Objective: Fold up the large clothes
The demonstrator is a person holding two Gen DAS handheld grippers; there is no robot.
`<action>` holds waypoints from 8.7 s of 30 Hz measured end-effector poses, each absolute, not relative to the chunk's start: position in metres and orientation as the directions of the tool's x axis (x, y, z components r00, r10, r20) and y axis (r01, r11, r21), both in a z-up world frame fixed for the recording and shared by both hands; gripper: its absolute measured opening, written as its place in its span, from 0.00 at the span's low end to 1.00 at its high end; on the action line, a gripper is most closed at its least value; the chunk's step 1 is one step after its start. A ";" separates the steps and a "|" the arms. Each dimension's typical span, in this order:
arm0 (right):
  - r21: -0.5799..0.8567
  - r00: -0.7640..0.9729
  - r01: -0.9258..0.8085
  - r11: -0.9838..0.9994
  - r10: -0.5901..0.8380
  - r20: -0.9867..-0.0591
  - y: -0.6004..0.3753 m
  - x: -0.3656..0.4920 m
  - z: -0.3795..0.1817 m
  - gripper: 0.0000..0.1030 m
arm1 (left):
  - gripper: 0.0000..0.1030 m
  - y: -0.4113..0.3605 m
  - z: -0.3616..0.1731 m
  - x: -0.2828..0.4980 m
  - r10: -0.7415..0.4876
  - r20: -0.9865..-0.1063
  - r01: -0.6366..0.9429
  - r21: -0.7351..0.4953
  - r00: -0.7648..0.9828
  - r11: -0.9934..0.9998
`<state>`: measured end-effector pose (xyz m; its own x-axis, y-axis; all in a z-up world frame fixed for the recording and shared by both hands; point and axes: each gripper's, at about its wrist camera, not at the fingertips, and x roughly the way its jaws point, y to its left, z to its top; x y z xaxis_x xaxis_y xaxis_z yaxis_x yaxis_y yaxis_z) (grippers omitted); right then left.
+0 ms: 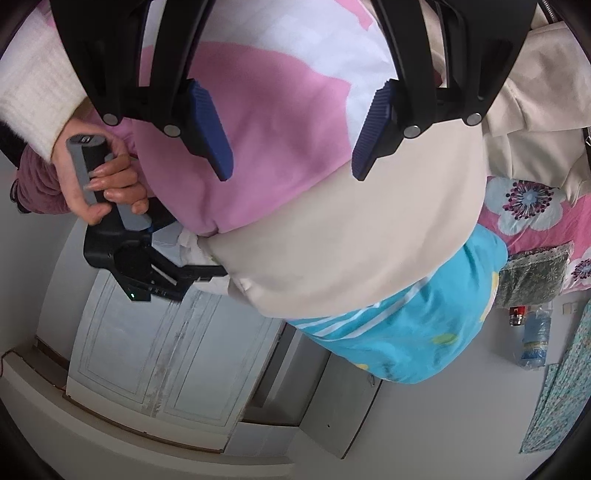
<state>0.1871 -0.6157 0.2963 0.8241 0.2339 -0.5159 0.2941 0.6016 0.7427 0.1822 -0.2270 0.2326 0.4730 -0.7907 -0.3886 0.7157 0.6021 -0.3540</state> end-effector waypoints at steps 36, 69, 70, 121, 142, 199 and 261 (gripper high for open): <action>0.356 0.835 -0.223 0.907 0.366 -0.410 -0.382 0.183 0.402 0.07 | 0.84 -0.197 0.279 0.154 -0.582 -0.202 0.592 -0.014 0.788 0.806; 0.236 0.550 -0.070 0.969 0.234 -0.802 -0.237 0.296 0.099 0.53 | 0.48 0.205 0.048 0.239 -0.453 -0.627 -0.031 -0.605 0.634 0.795; 0.245 0.562 -0.068 0.967 0.240 -0.792 -0.242 0.292 0.098 0.52 | 0.61 0.210 0.052 0.243 -0.474 -0.592 -0.016 -0.635 0.651 0.772; 0.018 0.679 -0.197 0.980 0.149 -0.719 -0.203 0.304 0.073 0.53 | 0.02 0.154 0.063 0.245 0.055 -0.622 -0.252 -0.234 0.781 0.939; -0.042 0.664 -0.195 0.980 0.100 -0.741 -0.193 0.303 0.091 0.54 | 0.03 0.112 0.017 0.281 -0.123 -0.737 -0.042 -0.202 0.665 0.979; 0.237 0.626 -0.242 0.941 0.338 -0.702 -0.211 0.308 0.061 0.24 | 0.03 0.216 0.011 0.250 -0.348 -0.607 -0.234 -0.677 0.715 0.698; 0.059 0.602 -0.345 0.937 0.269 -0.752 -0.190 0.184 0.051 0.92 | 0.95 0.045 0.024 0.175 0.077 -0.802 0.045 0.129 0.592 0.991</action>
